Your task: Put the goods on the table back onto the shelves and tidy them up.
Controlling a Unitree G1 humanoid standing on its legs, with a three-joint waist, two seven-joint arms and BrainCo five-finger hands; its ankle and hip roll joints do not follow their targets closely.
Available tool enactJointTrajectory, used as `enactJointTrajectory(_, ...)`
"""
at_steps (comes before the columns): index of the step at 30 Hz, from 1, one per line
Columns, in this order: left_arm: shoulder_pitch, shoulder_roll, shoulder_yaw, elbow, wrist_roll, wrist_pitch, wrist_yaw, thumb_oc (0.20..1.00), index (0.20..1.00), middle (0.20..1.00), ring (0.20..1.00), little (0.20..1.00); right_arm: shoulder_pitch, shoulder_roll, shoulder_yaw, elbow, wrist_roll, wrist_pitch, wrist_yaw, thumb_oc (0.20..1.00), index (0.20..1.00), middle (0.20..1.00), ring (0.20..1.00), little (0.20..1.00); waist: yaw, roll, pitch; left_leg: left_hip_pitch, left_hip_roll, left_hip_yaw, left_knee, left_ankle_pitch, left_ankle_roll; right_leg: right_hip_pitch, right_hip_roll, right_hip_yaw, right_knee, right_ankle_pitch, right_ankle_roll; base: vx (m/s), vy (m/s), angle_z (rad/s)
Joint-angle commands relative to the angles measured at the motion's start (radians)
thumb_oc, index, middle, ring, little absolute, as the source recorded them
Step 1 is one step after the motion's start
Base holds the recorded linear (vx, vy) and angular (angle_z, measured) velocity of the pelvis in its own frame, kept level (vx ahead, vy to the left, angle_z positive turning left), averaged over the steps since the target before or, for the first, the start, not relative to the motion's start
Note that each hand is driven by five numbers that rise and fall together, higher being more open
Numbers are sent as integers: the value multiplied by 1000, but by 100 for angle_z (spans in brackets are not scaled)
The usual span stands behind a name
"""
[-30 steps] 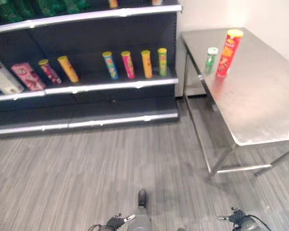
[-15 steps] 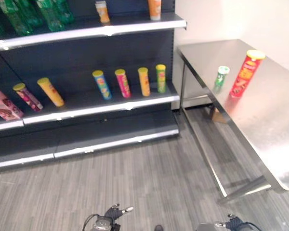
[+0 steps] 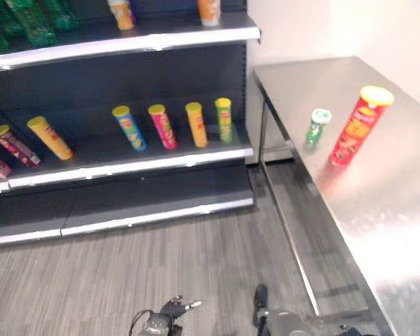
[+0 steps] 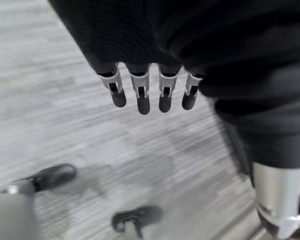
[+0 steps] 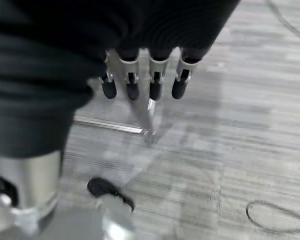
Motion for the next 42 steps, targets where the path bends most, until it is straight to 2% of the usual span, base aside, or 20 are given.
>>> enactJointTrajectory(1, -4, 11, 6, 1, 17, -6, -2, 1000, 1000, 1000, 1000, 1000, -27, -45, 27, -1, 3, -2, -7, 1000, 1000, 1000, 1000, 1000, -21, -19, -16, -93, -74, 37, 239, -8, -68, 121, -48, -17, -36, -71, 16, 555, -330, 7)
enactJointTrajectory(3, -2, 11, 9, -5, 11, -3, -2, 1000, 1000, 1000, 1000, 1000, -25, -42, 42, 7, -11, 4, -5, 1000, 1000, 1000, 1000, 1000, -9, -26, -3, -155, -75, 41, 409, 42, -108, 164, -45, -13, -42, -94, -4, 144, -123, 49)
enactJointTrajectory(5, -5, 14, 10, -11, 6, 0, 4, 1000, 1000, 1000, 1000, 1000, -21, -38, 45, 12, -19, 10, -4, 1000, 1000, 1000, 1000, 1000, 0, -45, 15, -238, -97, 20, 594, 137, -166, 201, -54, -4, -52, -109, -25, 89, -97, 36)
enactJointTrajectory(6, -5, 14, 10, -11, 6, 0, 4, 1000, 1000, 1000, 1000, 1000, -21, -38, 45, 12, -19, 10, -4, 1000, 1000, 1000, 1000, 1000, -1, -43, 15, -242, -96, 18, 601, 134, -166, 201, -53, -6, -52, -109, -25, 116, -88, 6)
enactJointTrajectory(7, -4, 13, 12, -10, 4, 3, 10, 1000, 1000, 1000, 1000, 1000, -12, -35, 37, 23, -16, 17, -6, 1000, 1000, 1000, 1000, 1000, 2, -57, 27, -293, -94, 30, 716, 168, -184, 238, -56, 5, -68, -122, -36, 125, -58, -20)
enactJointTrajectory(9, 2, 8, 12, -8, 1, 5, 9, 1000, 1000, 1000, 1000, 1000, -7, -31, 35, 37, -13, 21, -7, 1000, 1000, 1000, 1000, 1000, 6, -53, 37, -334, -51, 74, 729, 167, -161, 269, -52, 22, -84, -130, -42, 176, -27, -32)
enactJointTrajectory(11, 5, 7, 15, -4, 0, 5, 10, 1000, 1000, 1000, 1000, 1000, -7, -30, 32, 40, -7, 22, -9, 1000, 1000, 1000, 1000, 1000, 10, -49, 41, -340, -26, 89, 672, 148, -139, 279, -54, 34, -88, -135, -37, 166, 43, -10)
enactJointTrajectory(12, 9, 6, 14, 9, 7, 4, 11, 1000, 1000, 1000, 1000, 1000, -9, -31, 28, 46, -4, 21, -12, 1000, 1000, 1000, 1000, 1000, 10, -47, 34, -337, 8, 96, 529, 100, -101, 285, -61, 49, -95, -141, -22, 137, 54, -21)
enactJointTrajectory(14, 10, 7, 10, 14, 9, 2, 13, 1000, 1000, 1000, 1000, 1000, -10, -34, 26, 48, -3, 21, -15, 1000, 1000, 1000, 1000, 1000, 16, -44, 37, -336, 30, 94, 445, 94, -92, 293, -64, 63, -98, -146, -13, 150, 85, -38)
enactJointTrajectory(16, 10, 6, 4, 18, 3, -2, 17, 1000, 1000, 1000, 1000, 1000, -13, -39, 24, 51, -1, 21, -23, 1000, 1000, 1000, 1000, 1000, 21, -25, 36, -327, 66, 47, 272, 140, -93, 303, -56, 91, -101, -162, -4, 226, 177, -47)
enactJointTrajectory(17, 5, 4, -5, 19, -12, -9, 27, 1000, 1000, 1000, 1000, 1000, -14, -48, 10, 55, 8, 17, -32, 1000, 1000, 1000, 1000, 1000, 23, -6, 32, -368, 116, -31, 160, 246, -114, 315, -50, 124, -107, -175, 7, 219, 174, -54)
enactJointTrajectory(18, 5, 4, -6, 20, -12, -9, 27, 1000, 1000, 1000, 1000, 1000, -14, -48, 10, 55, 8, 16, -32, 1000, 1000, 1000, 1000, 1000, 23, -6, 34, -362, 117, -31, 156, 247, -115, 318, -50, 124, -106, -177, 7, 313, 213, -60)
enactJointTrajectory(19, 1, 5, -8, 15, -27, -14, 32, 1000, 1000, 1000, 1000, 1000, -14, -54, 1, 56, 12, 14, -36, 1000, 1000, 1000, 1000, 1000, 32, 9, 32, -386, 131, -113, 78, 288, -136, 337, -44, 169, -112, -192, 15, 267, 169, -53)
enactJointTrajectory(20, -1, 1, -9, 19, -31, -14, 30, 1000, 1000, 1000, 1000, 1000, -12, -54, -6, 60, 13, 15, -39, 1000, 1000, 1000, 1000, 1000, 31, 18, 30, -382, 129, -134, 57, 296, -148, 349, -45, 190, -111, -201, 22, 335, 229, -52)
enactJointTrajectory(23, 3, -2, -7, 25, -25, -15, 30, 1000, 1000, 1000, 1000, 1000, -5, -56, -18, 69, 8, 17, -35, 1000, 1000, 1000, 1000, 1000, 28, 36, 16, -350, 125, -132, 36, 277, -157, 358, -59, 219, -103, -209, 36, 205, 209, -91)
enactJointTrajectory(24, 5, -1, -5, 24, -21, -18, 31, 1000, 1000, 1000, 1000, 1000, -4, -54, -36, 74, 12, 19, -35, 1000, 1000, 1000, 1000, 1000, 22, 39, 2, -326, 110, -101, 36, 257, -151, 349, -88, 237, -89, -204, 51, 338, 431, -140)
enactJointTrajectory(33, -16, 55, 11, -7, -23, -25, 33, 1000, 1000, 1000, 1000, 1000, 2, -44, -102, 80, 69, 26, -23, 1000, 1000, 1000, 1000, 1000, 4, 3, -11, -268, 30, 74, 56, 172, -68, 244, -185, 314, 33, -158, 122, 127, 244, -71)
enactJointTrajectory(36, -24, 74, 29, -11, -36, -29, 33, 1000, 1000, 1000, 1000, 1000, 20, -66, -187, 81, 150, 16, -25, 1000, 1000, 1000, 1000, 1000, -18, -7, -4, -244, 9, 130, 35, 153, -45, 175, -208, 300, 107, -96, 147, 78, 226, -57)
enactJointTrajectory(40, -25, 91, 43, -7, -42, -29, 28, 1000, 1000, 1000, 1000, 1000, 49, -100, -271, 106, 218, 7, -37, 1000, 1000, 1000, 1000, 1000, -32, -11, 9, -213, 12, 168, 12, 138, -41, 118, -203, 261, 175, -71, 144, 36, 89, -49)
enactJointTrajectory(42, -34, 101, 50, -4, -51, -31, 22, 1000, 1000, 1000, 1000, 1000, 83, -165, -401, 140, 330, -4, -56, 1000, 1000, 1000, 1000, 1000, -57, -15, 13, -201, 15, 176, 12, 120, -46, 91, -167, 216, 117, -75, 129, 61, 36, -35)
